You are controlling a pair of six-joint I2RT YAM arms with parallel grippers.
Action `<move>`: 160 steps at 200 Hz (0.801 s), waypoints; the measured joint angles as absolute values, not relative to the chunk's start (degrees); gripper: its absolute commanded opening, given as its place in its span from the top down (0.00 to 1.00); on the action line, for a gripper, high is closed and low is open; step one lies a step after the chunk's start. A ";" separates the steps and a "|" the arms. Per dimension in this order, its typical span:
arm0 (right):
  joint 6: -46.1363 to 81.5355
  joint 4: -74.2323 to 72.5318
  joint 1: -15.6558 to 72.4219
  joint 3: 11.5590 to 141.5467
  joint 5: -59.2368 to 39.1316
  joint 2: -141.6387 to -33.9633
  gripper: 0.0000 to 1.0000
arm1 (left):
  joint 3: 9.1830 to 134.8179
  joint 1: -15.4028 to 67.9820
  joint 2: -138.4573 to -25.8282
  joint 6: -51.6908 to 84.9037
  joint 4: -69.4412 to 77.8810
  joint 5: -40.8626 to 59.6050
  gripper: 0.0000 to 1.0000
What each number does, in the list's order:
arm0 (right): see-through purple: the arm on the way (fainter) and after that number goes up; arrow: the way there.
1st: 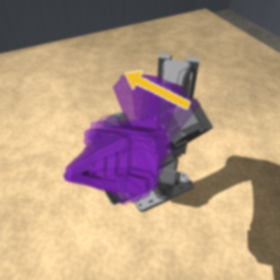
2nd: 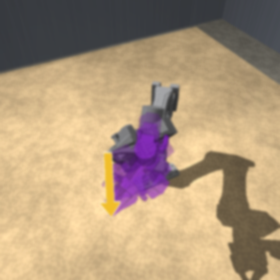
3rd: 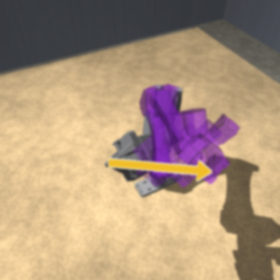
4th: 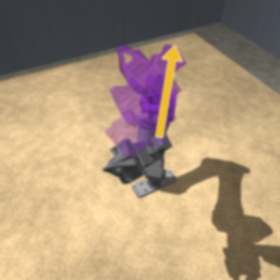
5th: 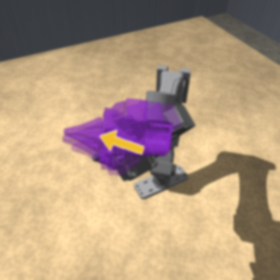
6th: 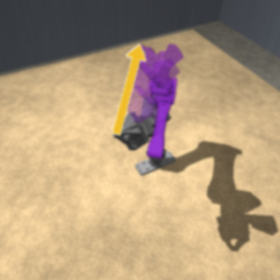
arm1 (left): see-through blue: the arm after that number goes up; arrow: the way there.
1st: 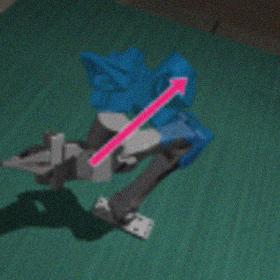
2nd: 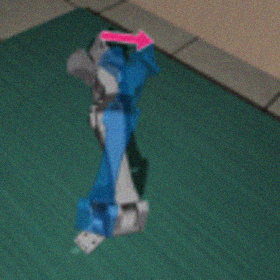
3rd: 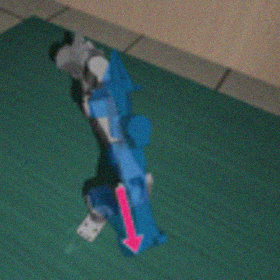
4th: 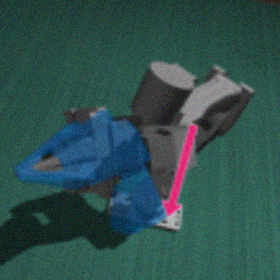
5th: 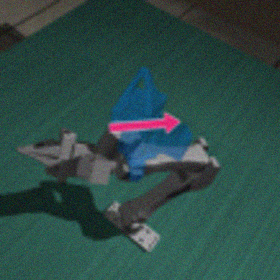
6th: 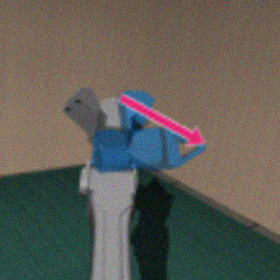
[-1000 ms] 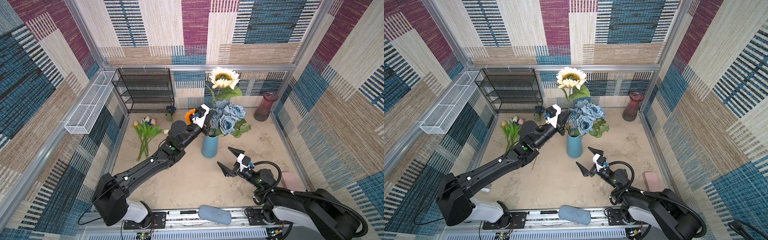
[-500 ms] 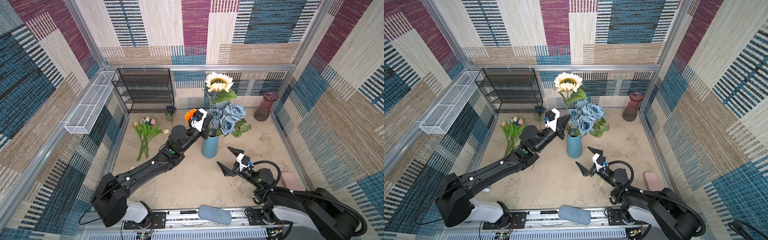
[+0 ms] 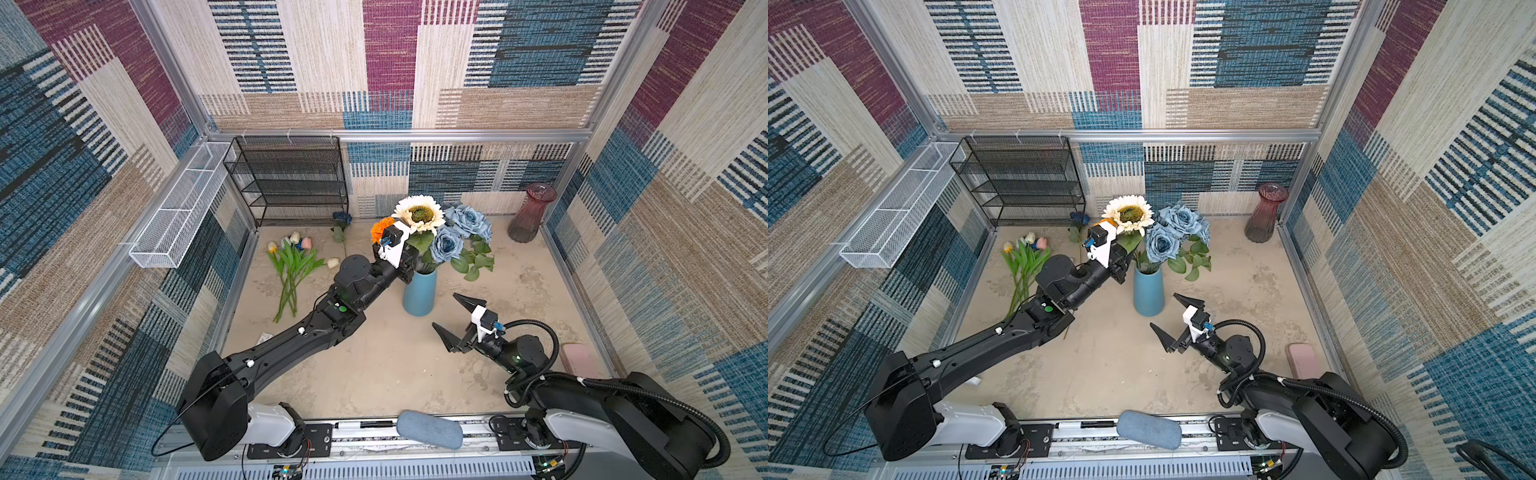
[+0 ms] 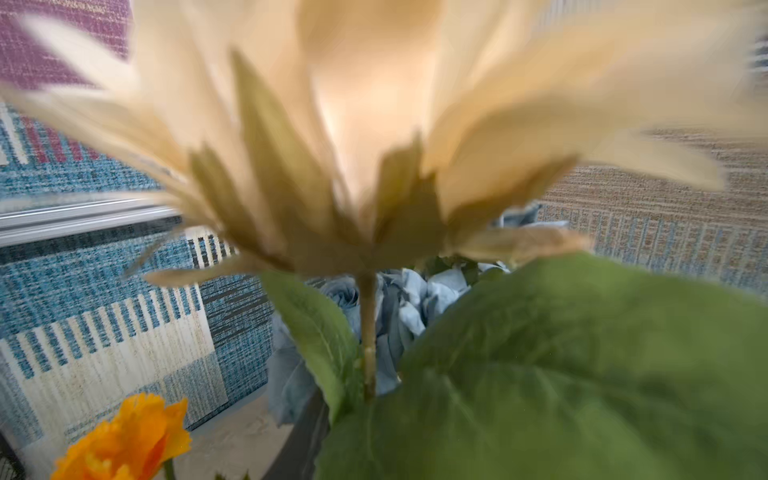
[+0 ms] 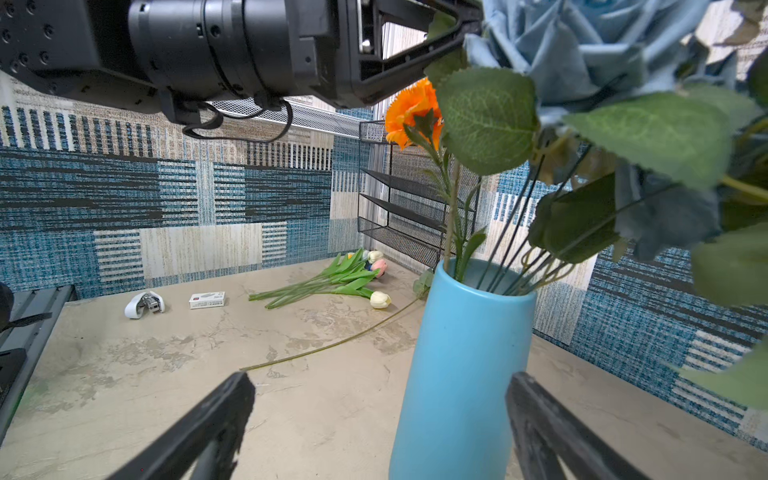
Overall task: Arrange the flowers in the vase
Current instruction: 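Lower the sunflower stem into the light-blue vase and open the left gripper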
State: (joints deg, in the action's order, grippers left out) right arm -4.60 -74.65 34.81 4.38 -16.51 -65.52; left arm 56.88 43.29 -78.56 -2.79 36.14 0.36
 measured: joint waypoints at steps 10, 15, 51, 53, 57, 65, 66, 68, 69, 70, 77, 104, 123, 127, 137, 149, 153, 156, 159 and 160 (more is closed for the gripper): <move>-4.60 -74.65 34.81 4.45 -16.51 -65.54 0.02 | 56.90 43.29 -78.26 -2.81 35.11 0.34 0.71; -4.60 -74.65 34.81 4.45 -16.56 -65.52 0.02 | 56.90 43.29 -78.13 -2.81 34.63 0.36 0.71; -4.60 -74.63 34.81 4.47 -16.97 -65.34 0.02 | 56.99 43.29 -78.00 -2.83 31.40 0.19 0.71; -4.60 -74.63 34.81 4.49 -16.97 -65.34 0.02 | 57.12 43.29 -78.04 -2.83 31.05 0.19 0.71; -4.60 -74.61 34.81 4.49 -16.97 -65.34 0.02 | 57.36 43.29 -78.15 -2.83 30.44 0.19 0.71; -4.60 -74.61 34.81 4.51 -17.02 -65.32 0.02 | 57.91 43.29 -78.46 -2.83 29.47 0.19 0.71; -4.60 -74.61 34.81 4.51 -17.02 -65.32 0.02 | 57.95 43.29 -78.48 -2.83 29.36 0.19 0.71; -4.60 -74.61 34.81 4.51 -17.04 -65.32 0.02 | 58.08 43.29 -78.54 -2.83 29.08 0.19 0.71; -4.60 -74.61 34.81 4.51 -17.06 -65.32 0.02 | 58.11 43.29 -78.56 -2.83 28.99 0.19 0.71; -4.60 -74.61 34.81 4.51 -17.10 -65.32 0.02 | 58.15 43.29 -78.59 -2.83 28.91 0.19 0.71; -4.60 -74.61 34.81 4.51 -17.47 -65.32 0.02 | 58.28 43.29 -78.76 -2.83 28.40 0.16 0.71; -4.58 -74.50 34.81 4.51 -17.54 -65.28 0.02 | 57.69 43.29 -78.63 -2.81 26.26 -0.25 0.71; -4.58 -74.19 34.81 4.51 -17.54 -65.08 0.02 | 57.08 43.29 -77.47 -2.81 24.16 -1.15 0.70; -4.58 -74.13 34.81 4.51 -17.54 -65.01 0.02 | 56.90 43.29 -76.95 -2.81 23.73 -1.17 0.70; -4.58 -74.08 34.81 4.54 -17.54 -64.93 0.02 | 56.29 43.29 -75.48 -2.83 23.07 -1.43 0.68; -4.58 -74.02 34.81 4.54 -17.54 -64.90 0.02 | 54.87 43.29 -72.97 -3.11 22.72 -1.98 0.65; -4.58 -74.02 34.81 4.54 -17.54 -64.90 0.02 | 54.17 43.29 -72.01 -3.18 22.52 -2.52 0.65; -4.58 -74.02 34.81 4.54 -17.54 -64.90 0.02 | 53.63 43.29 -71.29 -3.22 22.50 -2.81 0.64; -4.58 -74.02 34.81 4.54 -17.54 -64.90 0.02 | 53.08 43.29 -70.59 -3.29 22.48 -2.90 0.64; -4.58 -74.02 34.81 4.54 -17.54 -64.90 0.02 | 52.90 43.27 -70.37 -3.33 22.44 -2.87 0.64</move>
